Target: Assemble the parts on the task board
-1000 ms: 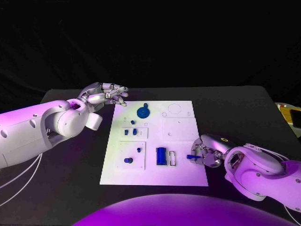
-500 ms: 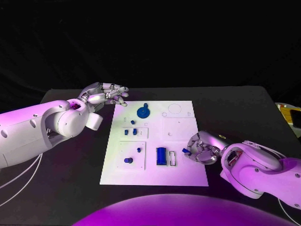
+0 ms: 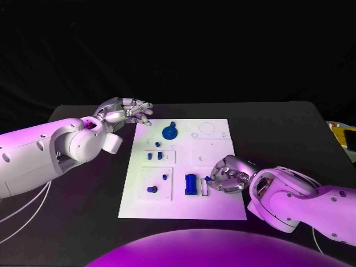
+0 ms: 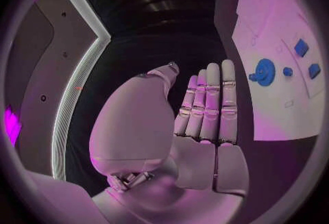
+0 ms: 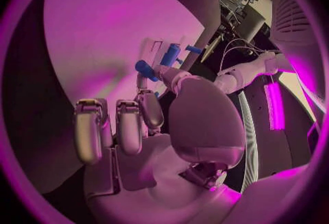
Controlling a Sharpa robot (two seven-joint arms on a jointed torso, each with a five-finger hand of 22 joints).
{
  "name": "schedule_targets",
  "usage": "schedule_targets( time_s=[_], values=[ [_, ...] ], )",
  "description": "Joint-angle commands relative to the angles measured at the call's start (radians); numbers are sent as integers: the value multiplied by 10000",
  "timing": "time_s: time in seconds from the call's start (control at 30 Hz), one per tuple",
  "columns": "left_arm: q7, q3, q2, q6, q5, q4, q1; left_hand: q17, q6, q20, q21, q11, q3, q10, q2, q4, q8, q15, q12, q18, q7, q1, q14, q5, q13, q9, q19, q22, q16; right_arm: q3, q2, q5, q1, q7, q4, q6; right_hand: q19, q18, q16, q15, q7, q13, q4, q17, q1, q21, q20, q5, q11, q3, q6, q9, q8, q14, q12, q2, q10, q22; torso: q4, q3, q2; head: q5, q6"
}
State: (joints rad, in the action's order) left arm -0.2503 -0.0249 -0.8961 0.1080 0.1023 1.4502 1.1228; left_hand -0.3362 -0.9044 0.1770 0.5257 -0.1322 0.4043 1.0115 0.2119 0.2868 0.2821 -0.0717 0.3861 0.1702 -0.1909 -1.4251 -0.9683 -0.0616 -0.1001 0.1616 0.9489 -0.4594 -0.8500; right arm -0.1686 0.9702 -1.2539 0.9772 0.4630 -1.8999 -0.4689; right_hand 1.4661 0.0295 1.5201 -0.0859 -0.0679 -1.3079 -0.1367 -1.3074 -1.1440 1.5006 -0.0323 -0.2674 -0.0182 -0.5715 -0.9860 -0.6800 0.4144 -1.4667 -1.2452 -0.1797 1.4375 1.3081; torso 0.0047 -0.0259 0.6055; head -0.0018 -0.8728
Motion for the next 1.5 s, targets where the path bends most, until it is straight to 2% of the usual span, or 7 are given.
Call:
schedule_targets(
  time_s=[0.03,0.2,0.9,1.2,1.23,1.27,1.5],
  values=[
    [-41,6,16,-175,21,32,5,-14,66,14,-65,1,-47,-87,-89,-15,67,-25,50,124,-15,27,-26,25,16,-11,70,8,46,-3,-97,464,-50,-18,68,303,800,-145,46,56,120,-313,-199,-1248,305,19,31,253,-5,175,-228,-21,25,-780,-92,-15,99,2428,-12,-5,-4,28,2],
    [-39,6,21,-181,21,31,5,-14,66,14,-65,1,-47,-87,-89,-15,67,-25,50,124,-15,27,-26,25,16,-11,70,8,46,-3,-226,485,-92,44,162,435,807,-149,50,52,126,-367,-311,-1261,476,36,36,337,-10,259,-271,-8,12,-783,-161,22,126,2433,-9,-16,-3,29,2],
    [-10,6,9,-236,30,-4,4,-20,68,12,-91,-1,-68,-95,-112,-17,74,-25,58,124,-19,-5,-24,27,18,-13,91,30,50,-1,-529,-197,-166,381,423,405,815,-152,52,10,192,-769,-519,-1269,793,54,66,474,-61,450,-484,24,92,-785,-682,51,331,2438,1,7,-10,12,2],
    [0,6,5,-239,30,-2,4,-20,68,12,-91,-1,-68,-95,-112,-17,74,-25,58,124,-19,-5,-24,27,18,-13,91,30,50,-1,-579,-302,-166,339,411,488,809,-149,49,5,189,-818,-883,-1267,1193,36,80,1151,-59,816,-527,134,125,-785,-693,-74,333,2433,1,-5,-6,30,2],
    [1,6,4,-237,30,-3,4,-20,68,12,-91,-1,-68,-95,-112,-17,74,-25,58,124,-19,-5,-24,27,18,-13,91,30,50,-1,-581,-305,-166,331,407,498,809,-149,50,4,190,-824,-916,-1271,1219,37,80,1032,-60,885,-533,146,133,-786,-694,-107,333,2433,-1,-3,-5,32,2],
    [3,6,1,-236,30,-5,4,-20,68,12,-91,-1,-68,-95,-112,-17,74,-25,58,124,-19,-5,-24,27,18,-13,91,30,50,-1,-581,-309,-166,322,400,516,807,-148,48,3,192,-834,-981,-1266,1263,33,85,627,-61,1057,-540,168,148,-784,-691,-178,333,2432,-3,-2,-6,32,2],
    [15,6,-11,-240,30,-5,4,-20,68,12,-91,-1,-68,-95,-112,-17,74,-25,58,124,-19,-5,-24,27,18,-13,91,30,50,-1,-533,-319,-167,300,343,605,809,-150,50,5,187,-851,-1044,-1275,1313,38,84,650,-57,1211,-541,187,157,-786,-702,-238,338,2433,-7,-3,-3,37,2]
  ],
)
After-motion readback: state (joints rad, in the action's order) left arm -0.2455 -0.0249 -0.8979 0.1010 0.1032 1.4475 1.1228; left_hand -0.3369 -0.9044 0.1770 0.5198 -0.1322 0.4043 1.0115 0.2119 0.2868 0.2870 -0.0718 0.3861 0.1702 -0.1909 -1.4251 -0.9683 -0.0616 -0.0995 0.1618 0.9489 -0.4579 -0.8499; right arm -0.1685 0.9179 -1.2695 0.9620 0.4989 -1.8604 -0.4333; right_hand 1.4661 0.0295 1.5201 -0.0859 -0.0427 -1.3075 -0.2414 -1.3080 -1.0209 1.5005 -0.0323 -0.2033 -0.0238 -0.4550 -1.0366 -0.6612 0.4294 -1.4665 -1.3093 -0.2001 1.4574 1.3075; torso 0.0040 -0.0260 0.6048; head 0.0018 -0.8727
